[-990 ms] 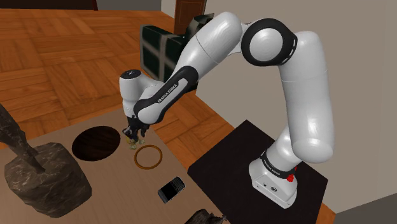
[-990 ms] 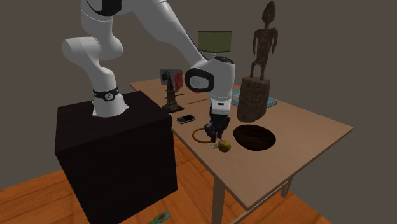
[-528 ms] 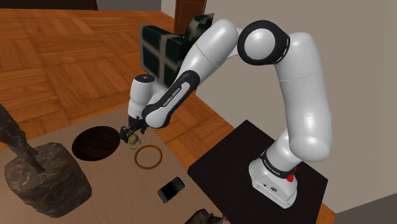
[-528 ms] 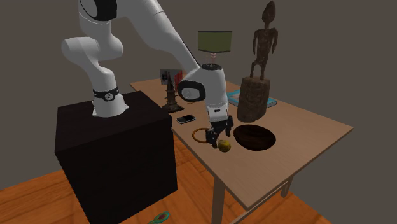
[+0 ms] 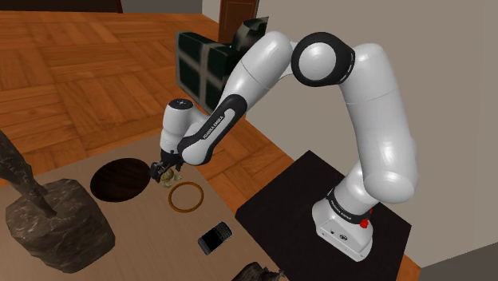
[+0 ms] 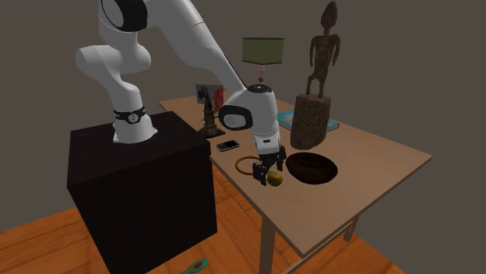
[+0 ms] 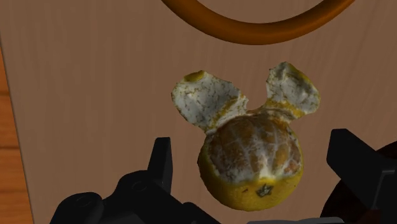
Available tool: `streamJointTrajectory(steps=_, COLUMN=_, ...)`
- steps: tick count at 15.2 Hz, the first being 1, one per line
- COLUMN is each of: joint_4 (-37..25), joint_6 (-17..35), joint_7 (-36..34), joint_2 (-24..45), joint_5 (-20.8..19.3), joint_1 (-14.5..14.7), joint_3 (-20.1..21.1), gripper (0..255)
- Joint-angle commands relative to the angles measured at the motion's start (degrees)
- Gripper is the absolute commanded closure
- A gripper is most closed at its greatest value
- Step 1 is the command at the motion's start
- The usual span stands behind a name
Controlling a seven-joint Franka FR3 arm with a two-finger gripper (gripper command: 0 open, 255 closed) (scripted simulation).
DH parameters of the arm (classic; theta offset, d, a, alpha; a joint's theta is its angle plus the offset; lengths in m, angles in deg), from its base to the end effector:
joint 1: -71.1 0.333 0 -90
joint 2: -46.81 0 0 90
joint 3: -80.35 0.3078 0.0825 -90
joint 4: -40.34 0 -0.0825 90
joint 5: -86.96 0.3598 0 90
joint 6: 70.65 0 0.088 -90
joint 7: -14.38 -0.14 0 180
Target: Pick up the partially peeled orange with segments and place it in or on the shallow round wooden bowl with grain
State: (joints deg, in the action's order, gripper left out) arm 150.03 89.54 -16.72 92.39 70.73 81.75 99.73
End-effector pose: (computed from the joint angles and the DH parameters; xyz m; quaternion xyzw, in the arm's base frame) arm 0.5257 0.3152 0.0918 -0.9933 -0.0649 -0.0343 0.0893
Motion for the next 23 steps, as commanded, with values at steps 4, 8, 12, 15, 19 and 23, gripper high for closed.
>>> streamJointTrajectory(steps=4, joint_4=0.0, joint_6=0.0, joint_7=0.0, joint_2=0.0, joint_5=0.0, joint_1=0.0, joint_3=0.0, gripper=255)
streamJointTrajectory(steps=8, joint_4=0.0, joint_6=0.0, joint_7=0.0, joint_2=0.0, joint_5=0.0, joint_1=0.0, joint_3=0.0, gripper=255)
streamJointTrajectory(steps=12, joint_4=0.0, joint_6=0.0, joint_7=0.0, joint_2=0.0, joint_5=0.0, joint_1=0.0, joint_3=0.0, gripper=255)
streamJointTrajectory(steps=15, joint_4=0.9, joint_6=-1.2, joint_7=0.2, joint_2=-2.0, joint_5=0.5, joint_1=-0.7, joint_3=0.9, gripper=255)
streamJointTrajectory(steps=19, joint_4=1.9, joint_6=-3.0, joint_7=0.5, joint_2=-4.7, joint_5=1.3, joint_1=-1.7, joint_3=2.1, gripper=255)
streamJointTrajectory(steps=23, joint_4=2.8, joint_6=-4.8, joint_7=0.9, joint_2=-7.3, joint_5=2.2, joint_1=-2.7, joint_3=3.4, gripper=255)
